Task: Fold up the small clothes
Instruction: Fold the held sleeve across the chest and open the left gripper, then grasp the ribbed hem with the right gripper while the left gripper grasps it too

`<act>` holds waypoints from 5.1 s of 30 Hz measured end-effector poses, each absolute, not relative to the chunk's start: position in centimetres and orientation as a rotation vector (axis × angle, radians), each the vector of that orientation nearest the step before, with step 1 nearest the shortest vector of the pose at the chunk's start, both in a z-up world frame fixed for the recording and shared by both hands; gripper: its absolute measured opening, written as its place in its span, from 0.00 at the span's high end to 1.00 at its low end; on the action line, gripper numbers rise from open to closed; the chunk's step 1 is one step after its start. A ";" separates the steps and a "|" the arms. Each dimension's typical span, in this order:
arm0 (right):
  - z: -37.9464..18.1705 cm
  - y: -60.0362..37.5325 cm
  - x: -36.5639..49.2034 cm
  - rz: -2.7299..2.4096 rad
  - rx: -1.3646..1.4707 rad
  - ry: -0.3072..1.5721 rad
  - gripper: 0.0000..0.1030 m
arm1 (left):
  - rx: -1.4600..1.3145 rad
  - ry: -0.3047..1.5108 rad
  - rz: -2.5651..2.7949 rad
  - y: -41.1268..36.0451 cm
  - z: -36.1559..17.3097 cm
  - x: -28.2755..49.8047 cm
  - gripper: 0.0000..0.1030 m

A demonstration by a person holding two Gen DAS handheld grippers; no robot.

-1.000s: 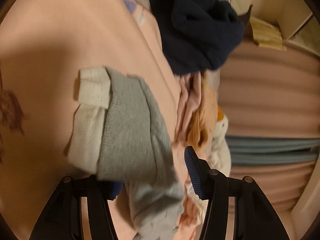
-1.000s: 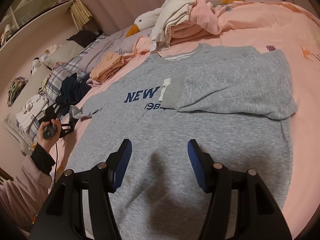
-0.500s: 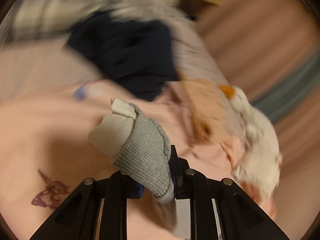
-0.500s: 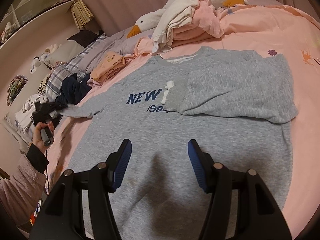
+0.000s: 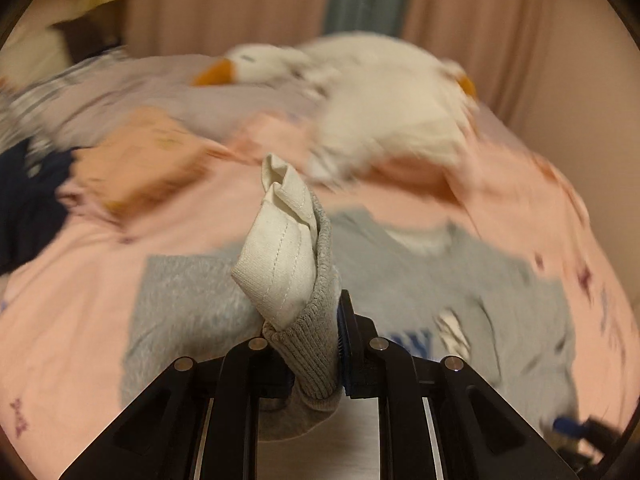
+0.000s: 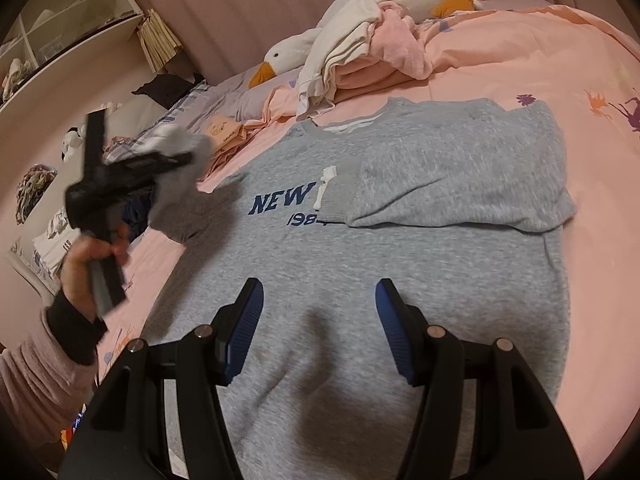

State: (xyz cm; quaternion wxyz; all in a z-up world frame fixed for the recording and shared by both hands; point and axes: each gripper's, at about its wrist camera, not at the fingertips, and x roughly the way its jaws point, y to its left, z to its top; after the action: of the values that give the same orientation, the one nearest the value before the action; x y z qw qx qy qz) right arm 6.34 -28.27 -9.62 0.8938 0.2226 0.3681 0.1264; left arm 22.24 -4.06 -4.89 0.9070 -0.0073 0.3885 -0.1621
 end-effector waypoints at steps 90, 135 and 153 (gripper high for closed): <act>-11.7 -35.1 -5.9 -0.011 0.769 0.853 0.37 | -0.508 1.103 -0.474 10.2 -10.6 3.5 0.26; -14.1 -32.0 -5.1 0.224 0.960 0.892 0.45 | -0.674 1.144 -0.651 7.4 -12.0 5.4 0.27; -13.9 -32.0 -5.4 0.223 0.909 0.868 0.76 | -0.601 1.123 -0.567 8.7 -11.9 4.7 0.85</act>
State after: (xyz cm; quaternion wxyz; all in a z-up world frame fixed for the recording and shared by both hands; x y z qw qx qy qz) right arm -5.36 -31.96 -13.88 0.8031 0.4243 0.4051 0.1043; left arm 4.70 8.71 -11.90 0.7667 -0.2768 0.5170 -0.2612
